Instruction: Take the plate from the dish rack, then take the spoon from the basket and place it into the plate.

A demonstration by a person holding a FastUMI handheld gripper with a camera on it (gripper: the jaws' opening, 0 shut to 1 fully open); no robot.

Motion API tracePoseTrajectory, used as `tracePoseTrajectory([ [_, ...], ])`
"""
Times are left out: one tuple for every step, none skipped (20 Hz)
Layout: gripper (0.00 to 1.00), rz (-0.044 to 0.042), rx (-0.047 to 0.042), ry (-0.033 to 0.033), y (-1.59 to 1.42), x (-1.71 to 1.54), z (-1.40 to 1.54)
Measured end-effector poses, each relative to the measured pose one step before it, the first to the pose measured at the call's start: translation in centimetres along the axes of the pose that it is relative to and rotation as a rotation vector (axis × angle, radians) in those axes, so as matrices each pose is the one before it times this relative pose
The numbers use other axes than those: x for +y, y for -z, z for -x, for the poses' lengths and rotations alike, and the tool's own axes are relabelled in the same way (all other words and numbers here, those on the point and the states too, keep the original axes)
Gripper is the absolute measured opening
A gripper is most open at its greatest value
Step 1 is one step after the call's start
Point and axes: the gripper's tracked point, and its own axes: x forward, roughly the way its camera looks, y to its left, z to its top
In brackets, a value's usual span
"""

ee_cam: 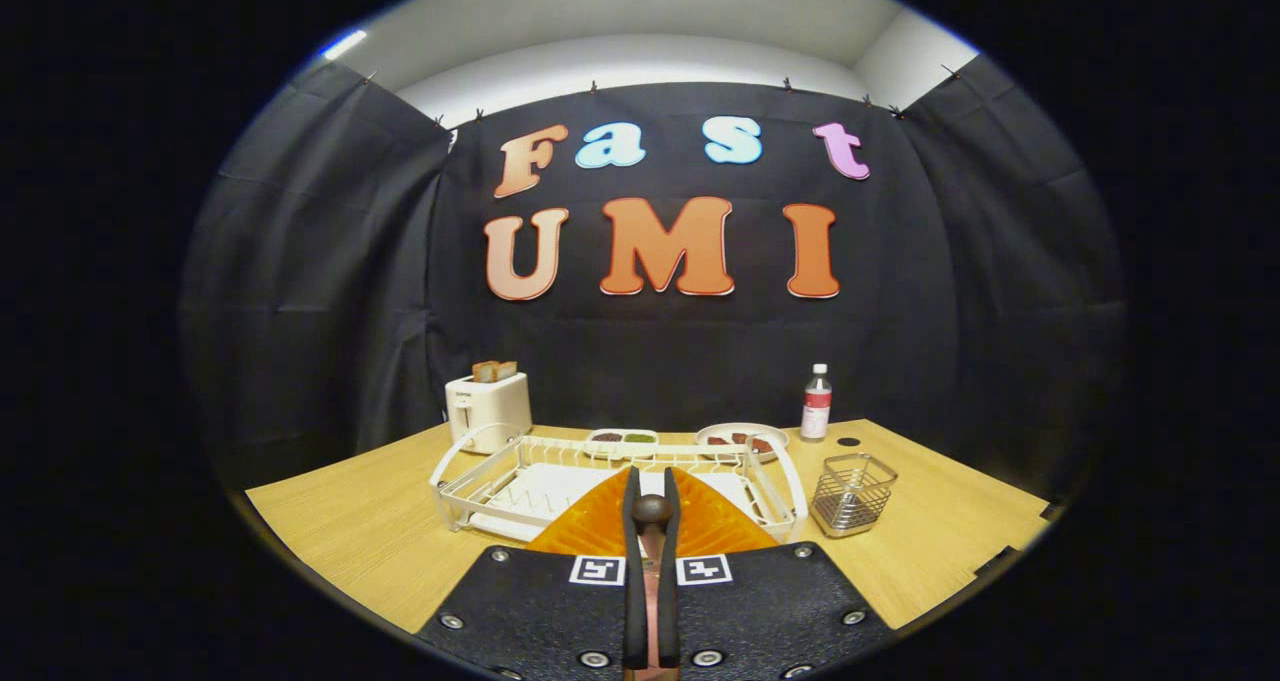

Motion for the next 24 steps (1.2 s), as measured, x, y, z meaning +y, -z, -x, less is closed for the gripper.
tracePoseTrajectory([
  [0.04,0.00261,0.00494,-0.01683,0.455,0.972,-0.221],
  [0.04,-0.00221,0.00759,-0.01383,0.569,0.774,-0.231],
  [0.04,-0.00552,0.01143,-0.01133,0.630,0.639,-0.292],
  [0.04,-0.00877,0.00765,-0.00960,0.557,0.505,-0.233],
  [0.04,-0.01001,0.00199,-0.00588,0.384,0.293,-0.135],
  [0.04,-0.00358,0.00217,-0.00535,0.424,0.204,0.027],
  [0.04,0.00216,0.00128,-0.00672,0.273,0.324,-0.074],
  [0.04,0.00612,-0.00022,-0.00762,0.312,0.283,-0.005],
  [0.04,0.00734,-0.00216,-0.00433,0.242,0.187,0.020],
  [0.04,0.01180,-0.00071,-0.00159,0.222,0.110,-0.017],
  [0.04,0.00935,0.00284,0.00172,0.220,0.027,0.020],
  [0.04,0.00968,0.01029,0.00036,0.466,0.194,0.022],
  [0.04,0.00101,0.01868,0.00147,0.507,-0.043,0.086],
  [0.04,-0.00103,-0.00788,0.00220,-0.081,-0.019,0.159],
  [0.05,-0.00363,0.00338,-0.00089,0.017,-0.020,0.277],
  [0.05,-0.00596,0.00613,0.00348,0.004,-0.008,-0.028],
  [0.05,-0.00103,0.00395,-0.00259,0.126,0.068,0.145],
  [0.09,0.00279,0.00531,0.00021,0.192,-0.051,0.087],
  [0.11,0.00037,0.01387,-0.00317,0.418,0.166,0.060],
  [0.14,-0.00233,0.01991,-0.00280,0.756,0.085,0.106],
  [0.15,-0.00305,0.01885,-0.00106,0.587,0.105,0.121],
  [0.18,-0.00087,0.01791,0.00061,0.734,-0.010,-0.075],
  [0.19,-0.00207,0.01965,-0.00120,0.897,-0.072,0.063],
  [0.19,-0.00347,0.01683,0.00049,0.586,0.127,-0.070],
])
